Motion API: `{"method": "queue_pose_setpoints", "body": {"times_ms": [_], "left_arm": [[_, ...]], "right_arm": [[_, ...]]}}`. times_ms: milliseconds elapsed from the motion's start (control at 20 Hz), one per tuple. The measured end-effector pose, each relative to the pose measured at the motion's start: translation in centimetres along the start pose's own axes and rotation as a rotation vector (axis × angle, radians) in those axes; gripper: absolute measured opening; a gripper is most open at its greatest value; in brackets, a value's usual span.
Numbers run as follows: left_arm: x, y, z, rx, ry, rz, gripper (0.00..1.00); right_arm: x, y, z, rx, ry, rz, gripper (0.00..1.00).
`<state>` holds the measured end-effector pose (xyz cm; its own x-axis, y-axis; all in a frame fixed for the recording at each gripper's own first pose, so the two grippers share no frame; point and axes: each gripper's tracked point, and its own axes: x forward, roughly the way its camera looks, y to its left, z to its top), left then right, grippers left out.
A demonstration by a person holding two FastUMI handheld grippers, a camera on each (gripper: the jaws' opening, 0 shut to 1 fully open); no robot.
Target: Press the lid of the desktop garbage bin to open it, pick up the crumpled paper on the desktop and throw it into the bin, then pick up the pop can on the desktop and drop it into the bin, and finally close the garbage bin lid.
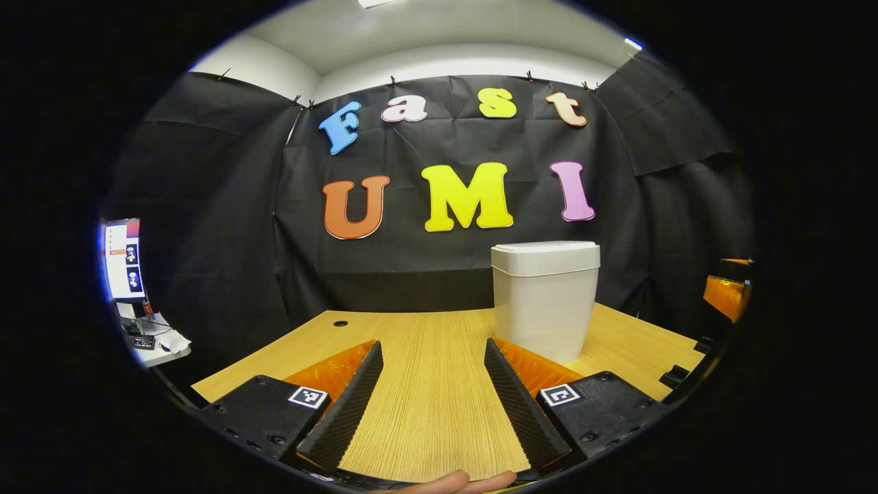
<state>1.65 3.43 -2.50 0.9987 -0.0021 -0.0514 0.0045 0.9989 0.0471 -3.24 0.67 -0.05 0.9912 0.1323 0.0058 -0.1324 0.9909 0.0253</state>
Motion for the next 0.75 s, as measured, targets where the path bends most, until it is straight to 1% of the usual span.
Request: {"method": "queue_pose_setpoints", "body": {"times_ms": [100,150,200,300,500,750], "left_arm": [[0.2,0.1,-0.4,-0.002,0.015,0.007,0.96],[0.2,0.0,-0.5,-0.004,0.017,0.007,0.96],[0.2,-0.1,-0.6,-0.006,0.020,0.005,0.96],[0.4,-0.1,-0.7,-0.003,0.022,0.005,0.96],[0.4,-0.2,-0.7,-0.003,0.023,0.003,0.96],[0.5,-0.5,-1.0,0.007,0.026,0.000,0.96]], "right_arm": [[0.1,-0.2,-0.4,0.012,0.014,-0.002,0.95],[0.2,-0.5,-0.5,0.015,0.018,-0.009,0.98],[0.3,-0.8,-0.5,0.018,0.020,-0.021,0.95],[0.5,-1.4,-0.4,0.026,0.019,-0.044,0.95],[0.4,-1.3,-0.9,0.035,0.030,-0.041,0.95],[0.4,-1.0,-1.0,0.007,0.028,-0.041,0.95]]}}
